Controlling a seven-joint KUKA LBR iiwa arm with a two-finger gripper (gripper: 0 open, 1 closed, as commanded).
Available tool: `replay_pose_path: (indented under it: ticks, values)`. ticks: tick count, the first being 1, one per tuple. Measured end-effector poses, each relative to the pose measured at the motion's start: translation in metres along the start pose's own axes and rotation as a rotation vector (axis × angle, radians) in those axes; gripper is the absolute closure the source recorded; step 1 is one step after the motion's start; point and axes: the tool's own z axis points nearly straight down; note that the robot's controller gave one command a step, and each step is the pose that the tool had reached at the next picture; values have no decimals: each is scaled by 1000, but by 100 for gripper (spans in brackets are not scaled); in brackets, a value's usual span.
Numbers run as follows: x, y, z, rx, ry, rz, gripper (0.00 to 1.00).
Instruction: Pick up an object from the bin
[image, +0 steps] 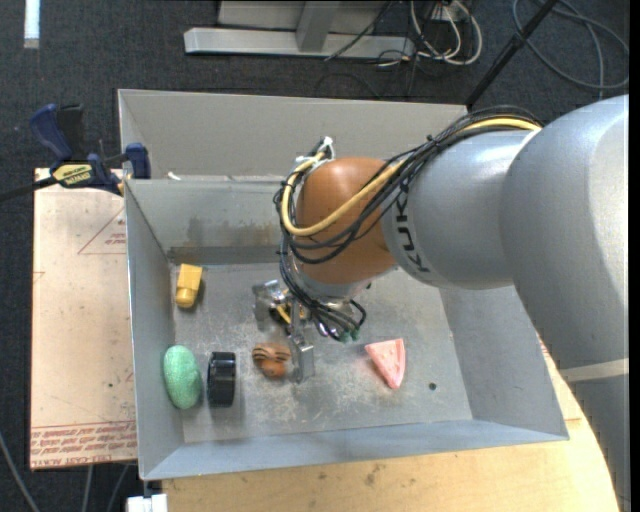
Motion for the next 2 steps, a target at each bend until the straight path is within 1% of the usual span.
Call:
replay_pose_path:
  ticks: [1,2]
  values:
    - [34,-8,21,-1,1,15,100]
    - [34,-8,22,-1,1,15,0]
